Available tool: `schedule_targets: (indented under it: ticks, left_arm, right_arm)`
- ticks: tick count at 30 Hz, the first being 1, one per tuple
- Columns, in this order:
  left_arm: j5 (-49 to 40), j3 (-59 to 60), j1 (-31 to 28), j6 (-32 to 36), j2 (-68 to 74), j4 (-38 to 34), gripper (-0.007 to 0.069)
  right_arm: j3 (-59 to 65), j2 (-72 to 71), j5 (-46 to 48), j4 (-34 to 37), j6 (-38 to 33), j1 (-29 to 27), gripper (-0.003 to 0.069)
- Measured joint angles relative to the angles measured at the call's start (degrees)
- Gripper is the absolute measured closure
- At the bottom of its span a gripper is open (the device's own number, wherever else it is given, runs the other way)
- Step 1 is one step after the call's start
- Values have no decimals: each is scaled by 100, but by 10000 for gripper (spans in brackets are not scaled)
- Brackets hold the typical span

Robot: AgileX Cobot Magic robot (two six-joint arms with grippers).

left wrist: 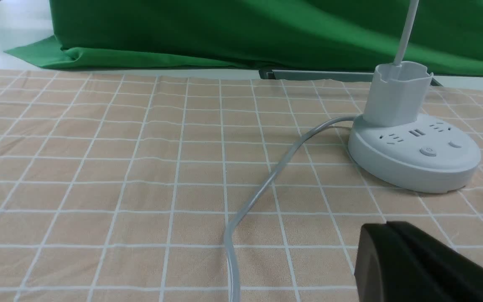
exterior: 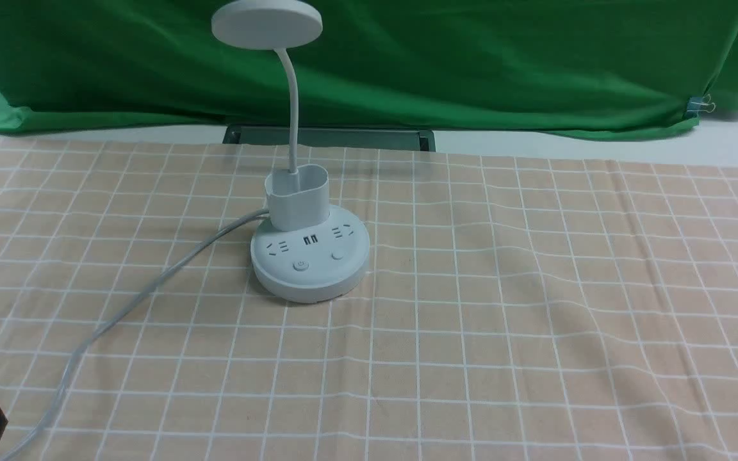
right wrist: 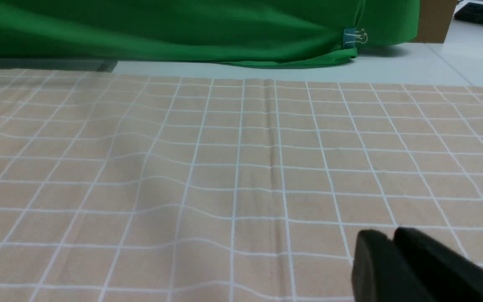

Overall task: Turn on the table lamp on the light coffee tablecloth with your hand.
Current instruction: 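Press the power button on the lamp base to turn the lamp on with the left gripper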

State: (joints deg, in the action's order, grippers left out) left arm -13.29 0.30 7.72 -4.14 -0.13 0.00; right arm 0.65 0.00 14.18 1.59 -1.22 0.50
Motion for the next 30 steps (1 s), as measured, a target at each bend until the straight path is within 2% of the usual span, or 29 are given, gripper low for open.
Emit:
schedule_targets:
  ticks: [30]
  left_arm:
    - [0,0,0,0,0,30,623]
  right_arm:
    - [0,0,0,0,4,0,470]
